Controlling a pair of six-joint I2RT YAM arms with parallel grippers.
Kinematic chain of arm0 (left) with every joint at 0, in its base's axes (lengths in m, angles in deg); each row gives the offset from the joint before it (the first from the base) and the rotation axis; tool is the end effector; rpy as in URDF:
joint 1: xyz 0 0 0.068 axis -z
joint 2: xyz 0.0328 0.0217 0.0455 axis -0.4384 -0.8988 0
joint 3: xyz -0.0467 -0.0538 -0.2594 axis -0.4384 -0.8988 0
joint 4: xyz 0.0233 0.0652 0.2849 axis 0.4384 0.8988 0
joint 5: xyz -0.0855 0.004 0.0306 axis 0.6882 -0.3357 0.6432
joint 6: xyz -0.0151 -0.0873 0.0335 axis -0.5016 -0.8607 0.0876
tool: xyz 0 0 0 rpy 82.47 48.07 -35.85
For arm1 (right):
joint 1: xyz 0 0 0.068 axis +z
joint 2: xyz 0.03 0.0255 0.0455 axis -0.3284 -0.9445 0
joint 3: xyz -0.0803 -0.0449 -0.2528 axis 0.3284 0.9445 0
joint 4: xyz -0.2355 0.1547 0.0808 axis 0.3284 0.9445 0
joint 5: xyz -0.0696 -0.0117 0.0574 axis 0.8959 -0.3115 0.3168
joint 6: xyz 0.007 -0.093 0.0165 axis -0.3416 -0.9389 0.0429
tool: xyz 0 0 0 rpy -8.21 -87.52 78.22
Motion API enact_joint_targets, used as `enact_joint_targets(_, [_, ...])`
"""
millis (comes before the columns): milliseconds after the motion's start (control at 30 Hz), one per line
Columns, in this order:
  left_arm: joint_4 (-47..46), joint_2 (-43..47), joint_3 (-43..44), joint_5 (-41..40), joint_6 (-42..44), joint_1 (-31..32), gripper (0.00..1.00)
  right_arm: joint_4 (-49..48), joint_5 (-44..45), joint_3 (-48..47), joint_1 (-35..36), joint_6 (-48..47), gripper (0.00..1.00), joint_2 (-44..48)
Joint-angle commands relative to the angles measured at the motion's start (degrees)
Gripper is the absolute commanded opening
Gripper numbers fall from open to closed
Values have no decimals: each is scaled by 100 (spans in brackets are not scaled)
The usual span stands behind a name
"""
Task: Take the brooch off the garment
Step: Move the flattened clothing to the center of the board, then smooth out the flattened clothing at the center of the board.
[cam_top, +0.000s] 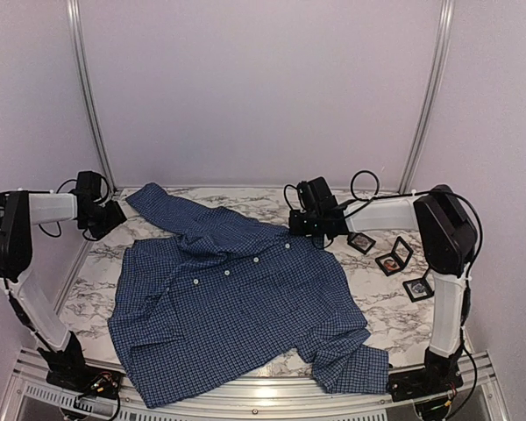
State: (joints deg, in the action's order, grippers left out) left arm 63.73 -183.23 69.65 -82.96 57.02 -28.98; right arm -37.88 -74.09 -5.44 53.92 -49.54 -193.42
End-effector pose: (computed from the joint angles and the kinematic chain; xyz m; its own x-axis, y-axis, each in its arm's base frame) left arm 0.4249 0.0214 0.1472 -0.6013 -0.5547 -0.5751 -0.4230 0.8316 -0.3598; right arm 0.4345 0.2774 0.1228 -0.6619 -0.0092 -0.7496 -0.1749 0.9742 0.1424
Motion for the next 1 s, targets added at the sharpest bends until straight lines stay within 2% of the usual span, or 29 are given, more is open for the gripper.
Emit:
enact_joint_targets(0, [-123, -516, -55, 188, 391, 125, 65, -103, -175, -3, -38, -60, 0, -28])
enact_joint_targets(100, [38, -881, 228, 24, 601, 243, 63, -144, -205, 42, -38, -68, 0, 13])
enact_joint_targets(267, [624, -1405, 844, -978, 865, 765, 60, -208, -266, 86, -38, -35, 0, 46])
enact_joint_targets(433, [912, -1584, 902, -1641, 891, 1008, 55, -264, -335, 73, -40, -19, 0, 56])
enact_joint_targets(600, [904, -1669, 743, -1721, 809, 1071, 51, -282, -364, 61, -38, -47, 0, 56])
enact_joint_targets(733, [868, -1758, 701, -1595, 799, 1081, 43, -297, -403, 51, -39, -37, 0, 56])
enact_joint_targets(967, [842, -1840, 664, -1550, 798, 1073, 15, -292, -384, 77, -38, -43, 0, 115])
